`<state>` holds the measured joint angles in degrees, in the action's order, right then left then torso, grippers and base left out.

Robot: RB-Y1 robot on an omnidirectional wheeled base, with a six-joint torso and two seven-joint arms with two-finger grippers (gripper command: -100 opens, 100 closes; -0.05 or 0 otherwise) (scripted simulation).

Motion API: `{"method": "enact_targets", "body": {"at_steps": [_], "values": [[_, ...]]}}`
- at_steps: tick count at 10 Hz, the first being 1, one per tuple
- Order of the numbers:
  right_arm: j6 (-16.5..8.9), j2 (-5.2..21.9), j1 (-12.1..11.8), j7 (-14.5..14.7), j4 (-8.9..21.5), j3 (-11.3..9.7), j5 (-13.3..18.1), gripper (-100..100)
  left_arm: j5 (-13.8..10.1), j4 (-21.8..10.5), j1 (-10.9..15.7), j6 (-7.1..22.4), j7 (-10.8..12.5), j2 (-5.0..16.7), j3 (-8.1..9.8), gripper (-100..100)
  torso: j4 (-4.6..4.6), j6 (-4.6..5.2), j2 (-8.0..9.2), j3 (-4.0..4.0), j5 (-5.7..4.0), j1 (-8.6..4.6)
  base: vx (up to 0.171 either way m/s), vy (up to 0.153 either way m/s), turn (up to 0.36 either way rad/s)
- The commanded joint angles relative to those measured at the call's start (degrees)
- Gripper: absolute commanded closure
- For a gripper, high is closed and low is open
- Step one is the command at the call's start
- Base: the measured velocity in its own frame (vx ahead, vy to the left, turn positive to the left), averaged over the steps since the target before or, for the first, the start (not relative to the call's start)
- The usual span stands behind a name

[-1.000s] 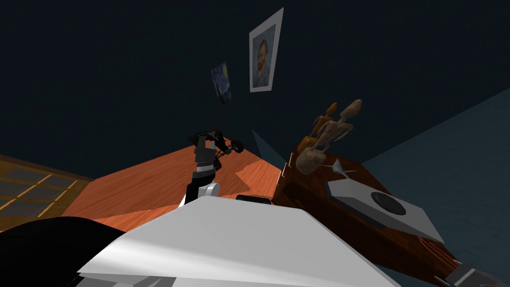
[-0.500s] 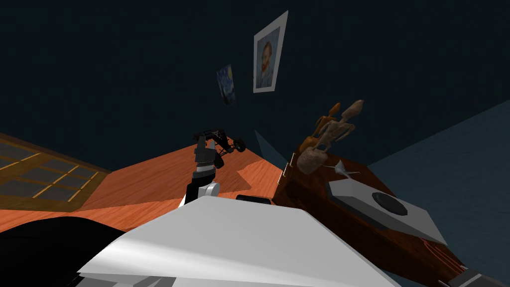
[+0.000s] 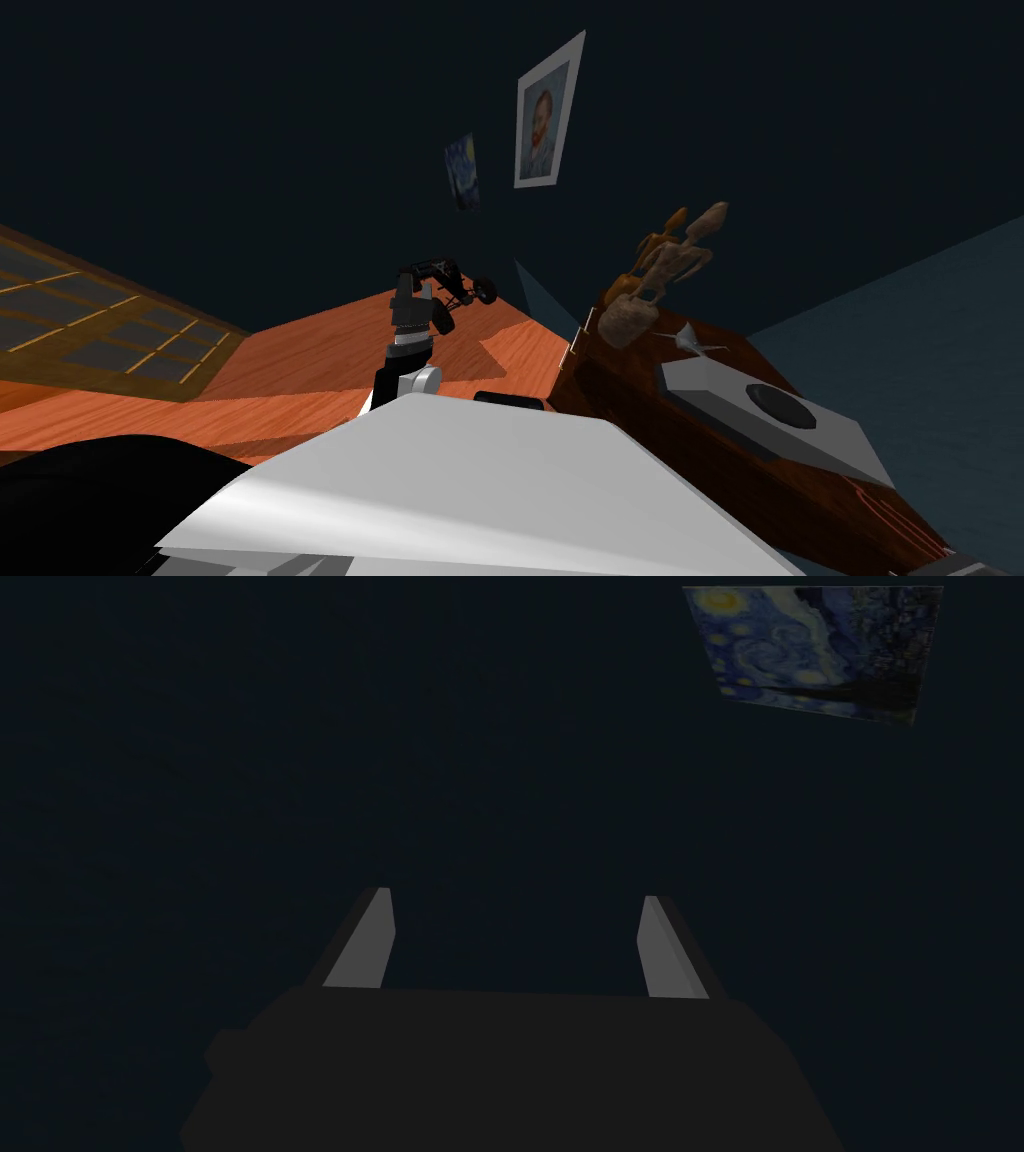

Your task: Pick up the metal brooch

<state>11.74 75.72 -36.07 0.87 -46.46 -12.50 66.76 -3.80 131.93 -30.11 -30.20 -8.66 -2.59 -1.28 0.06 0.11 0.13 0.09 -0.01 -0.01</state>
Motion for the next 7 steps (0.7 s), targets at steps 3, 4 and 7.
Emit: {"method": "enact_targets", "body": {"at_steps": [3, 4, 7], "values": [[-0.4, 0.1, 0.2, -5.7, 0.3, -1.2, 4.8, -100, 0.0, 0.0, 0.0, 0.0, 0.0, 0.0, 0.00, 0, 0.05, -0.01, 0.22, 0.13, 0.00, -0.01, -0.078, -0.002, 0.143], [-0.4, 0.1, 0.2, -7.4, 0.3, -1.2, 4.8, -100, 0.0, 0.0, 0.0, 0.0, 0.0, 0.0, 0.00, 0, 0.03, 0.02, 0.11, 0.07, -0.01, -0.04, -0.005, -0.006, -0.026], [-0.9, 0.2, 0.3, -11.7, 0.5, -2.4, 9.1, -100, 0.0, 0.0, 0.0, 0.0, 0.0, 0.0, -0.01, 0, 0.00, -0.07, 0.09, 0.03, 0.00, -0.03, -0.060, -0.004, 0.132]]}}
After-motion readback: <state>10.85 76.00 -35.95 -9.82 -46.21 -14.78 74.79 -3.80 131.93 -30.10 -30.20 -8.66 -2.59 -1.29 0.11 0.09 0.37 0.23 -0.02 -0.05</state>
